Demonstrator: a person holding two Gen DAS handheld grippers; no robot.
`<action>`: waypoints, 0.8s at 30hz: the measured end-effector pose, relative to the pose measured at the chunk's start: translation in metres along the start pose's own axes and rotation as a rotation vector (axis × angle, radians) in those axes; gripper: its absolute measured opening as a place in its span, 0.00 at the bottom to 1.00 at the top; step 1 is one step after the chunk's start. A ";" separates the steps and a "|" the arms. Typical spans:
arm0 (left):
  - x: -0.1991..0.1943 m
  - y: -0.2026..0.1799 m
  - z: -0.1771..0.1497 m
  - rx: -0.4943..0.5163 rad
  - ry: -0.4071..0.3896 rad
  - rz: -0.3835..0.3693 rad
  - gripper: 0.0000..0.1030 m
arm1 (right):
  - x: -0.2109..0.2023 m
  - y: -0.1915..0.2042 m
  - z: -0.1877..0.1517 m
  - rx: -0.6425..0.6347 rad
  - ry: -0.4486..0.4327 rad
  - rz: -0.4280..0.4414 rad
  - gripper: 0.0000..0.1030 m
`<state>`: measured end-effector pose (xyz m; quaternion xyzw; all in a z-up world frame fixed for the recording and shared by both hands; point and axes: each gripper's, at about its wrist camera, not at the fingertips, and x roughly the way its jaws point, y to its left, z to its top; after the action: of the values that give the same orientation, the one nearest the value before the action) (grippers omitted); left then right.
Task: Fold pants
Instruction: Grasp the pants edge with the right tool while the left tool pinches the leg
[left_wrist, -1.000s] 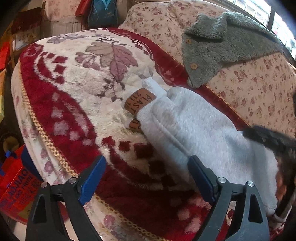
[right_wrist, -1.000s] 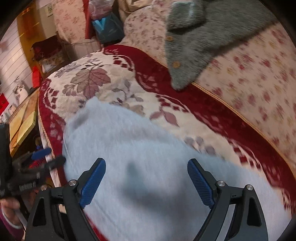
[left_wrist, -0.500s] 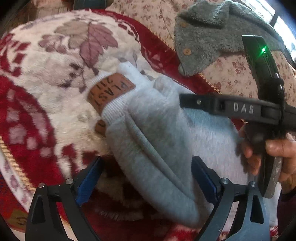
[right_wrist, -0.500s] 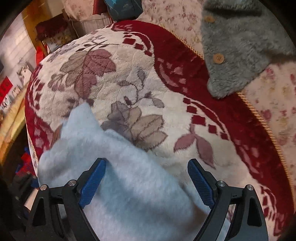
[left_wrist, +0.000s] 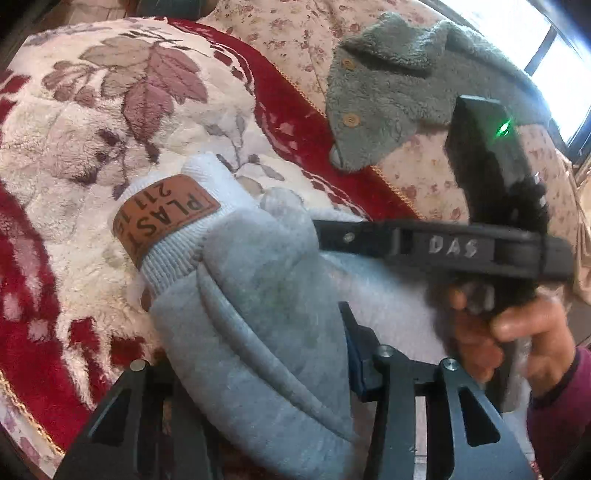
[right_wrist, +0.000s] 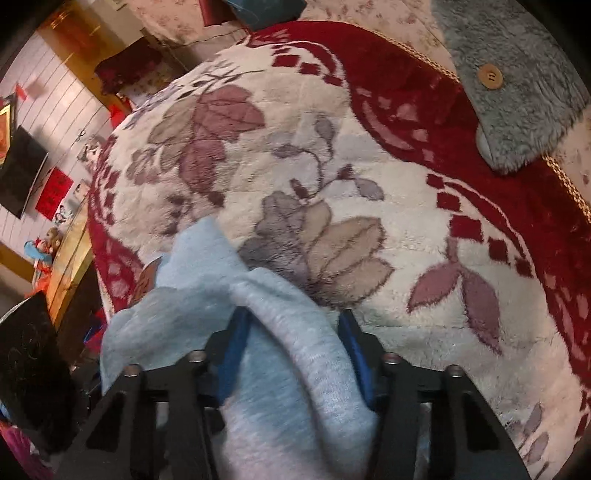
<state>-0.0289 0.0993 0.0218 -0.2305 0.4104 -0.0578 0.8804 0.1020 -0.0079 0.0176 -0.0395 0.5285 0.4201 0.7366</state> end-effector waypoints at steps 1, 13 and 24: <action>-0.001 -0.001 0.000 0.005 -0.002 0.001 0.39 | -0.002 -0.001 0.001 0.004 0.000 0.005 0.40; -0.065 -0.059 0.014 0.153 -0.136 0.001 0.26 | -0.081 0.023 0.003 -0.042 -0.130 -0.002 0.34; -0.098 -0.148 0.013 0.328 -0.223 -0.062 0.25 | -0.234 -0.018 -0.088 0.123 -0.355 -0.098 0.81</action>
<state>-0.0706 0.0011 0.1646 -0.1017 0.2879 -0.1251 0.9440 0.0277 -0.1983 0.1620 0.0546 0.4127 0.3510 0.8388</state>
